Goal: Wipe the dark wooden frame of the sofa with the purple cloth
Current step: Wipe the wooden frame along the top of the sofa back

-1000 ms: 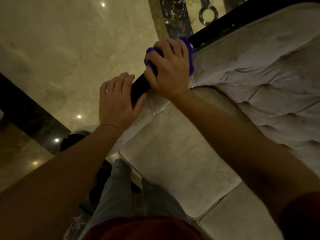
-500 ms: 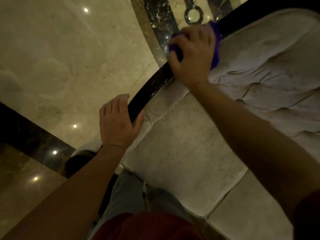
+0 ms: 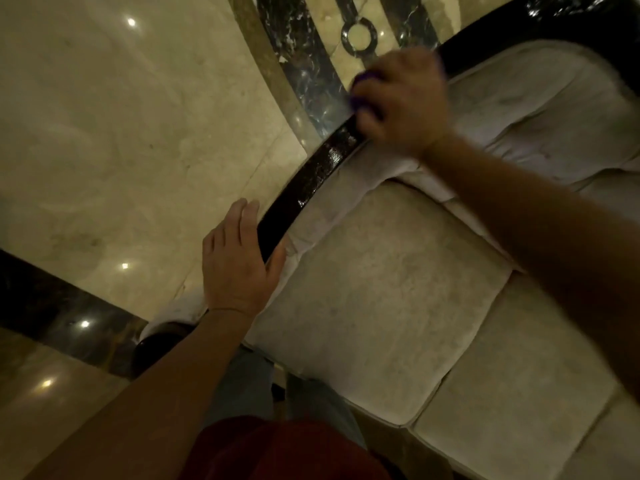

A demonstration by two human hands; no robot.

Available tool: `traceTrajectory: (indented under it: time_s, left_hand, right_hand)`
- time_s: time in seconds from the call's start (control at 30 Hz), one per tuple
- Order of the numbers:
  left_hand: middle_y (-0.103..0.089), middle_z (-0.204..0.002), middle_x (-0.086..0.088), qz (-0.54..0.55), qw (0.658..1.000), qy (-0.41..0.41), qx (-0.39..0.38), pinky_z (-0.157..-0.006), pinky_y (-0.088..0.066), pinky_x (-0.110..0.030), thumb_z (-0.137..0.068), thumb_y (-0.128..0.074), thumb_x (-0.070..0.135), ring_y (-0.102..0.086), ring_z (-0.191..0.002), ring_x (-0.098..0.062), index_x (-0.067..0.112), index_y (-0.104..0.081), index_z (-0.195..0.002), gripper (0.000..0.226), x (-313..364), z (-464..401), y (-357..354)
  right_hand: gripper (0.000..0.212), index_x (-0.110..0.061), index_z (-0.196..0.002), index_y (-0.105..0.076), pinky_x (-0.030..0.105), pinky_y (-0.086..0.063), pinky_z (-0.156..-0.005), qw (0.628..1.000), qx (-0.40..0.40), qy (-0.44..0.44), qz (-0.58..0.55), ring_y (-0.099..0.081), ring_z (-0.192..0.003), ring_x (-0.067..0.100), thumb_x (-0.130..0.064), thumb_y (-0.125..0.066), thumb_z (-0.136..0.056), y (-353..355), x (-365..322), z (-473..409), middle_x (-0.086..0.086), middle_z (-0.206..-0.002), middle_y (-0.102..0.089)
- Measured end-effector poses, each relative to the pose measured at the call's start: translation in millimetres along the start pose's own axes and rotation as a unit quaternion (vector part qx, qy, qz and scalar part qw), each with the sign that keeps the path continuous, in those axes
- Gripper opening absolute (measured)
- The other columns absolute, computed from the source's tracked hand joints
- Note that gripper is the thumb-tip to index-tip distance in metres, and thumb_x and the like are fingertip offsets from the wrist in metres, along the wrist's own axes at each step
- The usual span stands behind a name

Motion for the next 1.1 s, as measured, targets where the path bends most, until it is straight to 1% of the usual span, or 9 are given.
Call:
traceTrajectory:
  time_s: [0.13, 0.27, 0.33, 0.4, 0.57, 0.7, 0.9, 1.03, 1.1]
  left_hand:
    - [-0.05, -0.15, -0.018, 0.0, 1.0, 0.005, -0.023, -0.1, -0.042, -0.048, -0.103, -0.045, 0.052, -0.055, -0.127, -0.036, 0.01, -0.041, -0.151, 0.064, 0, 0, -1]
    - [-0.052, -0.147, -0.019, -0.001, 0.999, 0.007, -0.036, -0.098, -0.044, -0.049, -0.102, -0.047, 0.05, -0.056, -0.125, -0.037, 0.009, -0.044, -0.148, 0.061, 1, -1, 1]
    - [-0.053, -0.146, -0.019, 0.001, 0.999, 0.012, -0.04, -0.097, -0.045, -0.049, -0.102, -0.049, 0.048, -0.057, -0.123, -0.038, 0.009, -0.046, -0.147, 0.06, 0, -1, 3]
    - [-0.054, -0.144, -0.019, 0.002, 0.999, 0.015, -0.051, -0.096, -0.045, -0.049, -0.1, -0.05, 0.047, -0.057, -0.122, -0.038, 0.008, -0.047, -0.145, 0.059, 3, -2, 2]
    - [-0.056, -0.141, -0.018, 0.033, 0.994, 0.052, -0.088, -0.101, -0.047, -0.052, -0.098, -0.047, 0.053, -0.058, -0.123, -0.036, 0.008, -0.048, -0.141, 0.062, 2, -5, 4]
    - [-0.059, -0.135, -0.021, 0.01, 0.997, 0.037, -0.072, -0.093, -0.047, -0.05, -0.098, -0.053, 0.048, -0.061, -0.112, -0.039, 0.007, -0.05, -0.135, 0.055, 4, -5, 5]
    - [-0.066, -0.112, -0.023, 0.059, 0.992, 0.06, -0.097, -0.076, -0.052, -0.046, -0.096, -0.052, 0.05, -0.066, -0.091, -0.04, 0.001, -0.058, -0.129, 0.06, 9, -6, 10]
    - [-0.064, -0.122, -0.01, 0.153, 0.965, 0.146, -0.157, -0.081, -0.048, -0.038, -0.092, -0.067, 0.053, -0.065, -0.105, -0.031, 0.014, -0.053, -0.139, 0.062, 7, -4, 19]
    - [-0.061, -0.117, 0.005, 0.191, 0.948, 0.173, -0.187, -0.08, -0.048, -0.035, -0.082, -0.063, 0.07, -0.062, -0.101, -0.019, 0.026, -0.05, -0.135, 0.07, 10, -19, 6]
  right_hand:
    - [0.05, -0.02, -0.129, -0.058, 0.054, -0.04, -0.103, 0.991, -0.006, -0.123, 0.059, -0.056, -0.124, 0.042, -0.055, -0.033, -0.104, 17, 75, -2, 0.018, -0.132, -0.062]
    - [0.052, -0.025, -0.124, -0.067, 0.049, -0.022, -0.121, 0.972, -0.005, -0.233, 0.036, -0.048, -0.139, 0.03, -0.057, -0.034, -0.099, 13, 33, -3, 0.004, -0.139, -0.061]
    - [0.041, -0.021, -0.112, -0.074, 0.057, -0.02, -0.123, 0.981, 0.008, -0.192, -0.024, -0.052, -0.134, 0.032, -0.049, -0.048, -0.097, 4, -17, 0, 0.007, -0.131, -0.066]
    - [0.027, -0.018, -0.099, -0.078, 0.065, -0.028, -0.117, 0.983, 0.061, -0.144, -0.101, -0.06, -0.124, 0.037, -0.039, -0.065, -0.09, -5, -74, 14, 0.011, -0.119, -0.07]
    - [0.024, -0.018, -0.099, -0.081, 0.061, -0.028, -0.119, 0.975, 0.041, -0.073, -0.204, -0.06, -0.124, 0.038, -0.037, -0.073, -0.086, -19, -174, 41, 0.011, -0.12, -0.072]
    - [0.029, -0.016, -0.106, -0.079, 0.064, -0.036, -0.113, 0.99, 0.021, 0.025, -0.138, -0.064, -0.118, 0.04, -0.038, -0.067, -0.091, -13, -117, 23, 0.015, -0.12, -0.072]
    - [0.05, -0.016, -0.122, -0.066, 0.058, -0.029, -0.117, 0.992, -0.004, -0.113, 0.056, -0.052, -0.132, 0.041, -0.053, -0.039, -0.102, 18, 60, -6, 0.014, -0.133, -0.062]
    - [0.049, -0.02, -0.118, -0.07, 0.053, -0.023, -0.123, 0.972, 0.011, -0.219, 0.082, -0.052, -0.134, 0.034, -0.053, -0.039, -0.1, 27, 56, -9, 0.007, -0.132, -0.064]
    - [0.042, -0.022, -0.112, -0.074, 0.054, -0.018, -0.126, 0.957, 0.029, -0.281, 0.065, -0.052, -0.134, 0.031, -0.049, -0.045, -0.097, 24, 42, -7, 0.005, -0.129, -0.066]
Point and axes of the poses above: each hand's wrist, its own z-axis away from the middle knuckle, its own y-axis out of the back of the hand, x = y × z, the point moved 4 cm from there along -z, towards the middle knuckle
